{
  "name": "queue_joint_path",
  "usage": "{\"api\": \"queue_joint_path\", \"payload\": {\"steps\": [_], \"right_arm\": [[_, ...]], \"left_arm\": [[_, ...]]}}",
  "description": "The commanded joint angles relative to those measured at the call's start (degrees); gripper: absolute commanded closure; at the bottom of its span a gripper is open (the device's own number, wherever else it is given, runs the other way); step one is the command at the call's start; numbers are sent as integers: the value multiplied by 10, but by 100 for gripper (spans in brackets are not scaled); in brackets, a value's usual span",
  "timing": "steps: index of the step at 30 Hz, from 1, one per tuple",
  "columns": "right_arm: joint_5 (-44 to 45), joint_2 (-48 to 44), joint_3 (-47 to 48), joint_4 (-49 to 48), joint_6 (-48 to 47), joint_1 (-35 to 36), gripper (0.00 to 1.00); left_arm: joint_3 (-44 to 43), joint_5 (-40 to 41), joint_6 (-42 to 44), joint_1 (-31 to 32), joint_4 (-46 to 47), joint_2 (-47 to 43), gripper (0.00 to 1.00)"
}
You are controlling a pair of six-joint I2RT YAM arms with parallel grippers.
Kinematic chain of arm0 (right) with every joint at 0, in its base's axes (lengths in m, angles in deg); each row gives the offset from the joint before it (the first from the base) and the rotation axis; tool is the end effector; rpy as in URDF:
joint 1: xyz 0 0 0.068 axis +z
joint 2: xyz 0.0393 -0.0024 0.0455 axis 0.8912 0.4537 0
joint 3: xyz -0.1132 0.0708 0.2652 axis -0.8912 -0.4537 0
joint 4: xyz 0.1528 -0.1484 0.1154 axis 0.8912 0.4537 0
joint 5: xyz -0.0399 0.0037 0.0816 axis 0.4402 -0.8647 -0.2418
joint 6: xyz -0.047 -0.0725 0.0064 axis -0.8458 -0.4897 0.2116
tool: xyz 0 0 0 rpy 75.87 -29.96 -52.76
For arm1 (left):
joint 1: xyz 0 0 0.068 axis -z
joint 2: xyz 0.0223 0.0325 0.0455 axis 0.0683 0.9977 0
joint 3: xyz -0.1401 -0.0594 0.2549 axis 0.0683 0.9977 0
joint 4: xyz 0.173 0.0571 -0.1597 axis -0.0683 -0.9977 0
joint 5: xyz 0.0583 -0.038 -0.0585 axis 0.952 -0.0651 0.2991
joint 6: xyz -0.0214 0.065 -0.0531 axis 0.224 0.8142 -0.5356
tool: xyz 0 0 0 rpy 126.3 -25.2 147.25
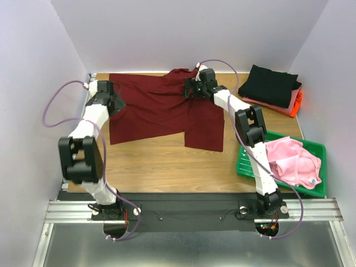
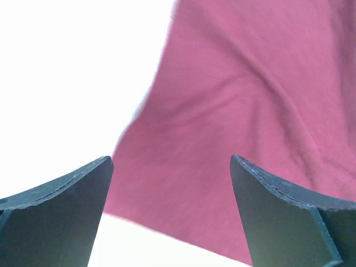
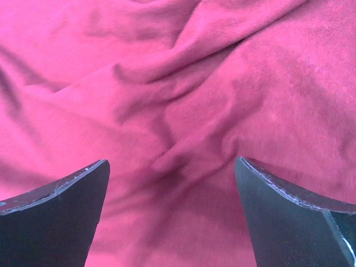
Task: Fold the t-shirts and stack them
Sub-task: Flatten the tshirt out
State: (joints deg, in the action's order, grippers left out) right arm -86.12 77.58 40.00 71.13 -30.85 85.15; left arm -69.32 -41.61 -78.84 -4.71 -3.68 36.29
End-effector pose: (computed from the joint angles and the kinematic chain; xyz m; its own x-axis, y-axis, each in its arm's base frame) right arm 0.5611 0.2408 0.1700 -0.6055 0.0156 -0.7957 -0.3526 0.8911 0.2857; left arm 0.3976 0.0243 0.2558 -0.5160 -0.4595 -0.7229 -0.4900 0.8505 -0.1909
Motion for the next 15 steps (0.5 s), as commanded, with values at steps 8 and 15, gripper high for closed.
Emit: {"api": "queue_joint_path", "payload": {"steps": [8,15], "right_arm": [[-33,-171,-98,-10,5,-2,0],[-23,-233,-169,-12,14,-2,0]], "left_arm": [[70,104,-144,-3,-141,-52,2],[85,57,-162,-3,-132,-23,6]]}}
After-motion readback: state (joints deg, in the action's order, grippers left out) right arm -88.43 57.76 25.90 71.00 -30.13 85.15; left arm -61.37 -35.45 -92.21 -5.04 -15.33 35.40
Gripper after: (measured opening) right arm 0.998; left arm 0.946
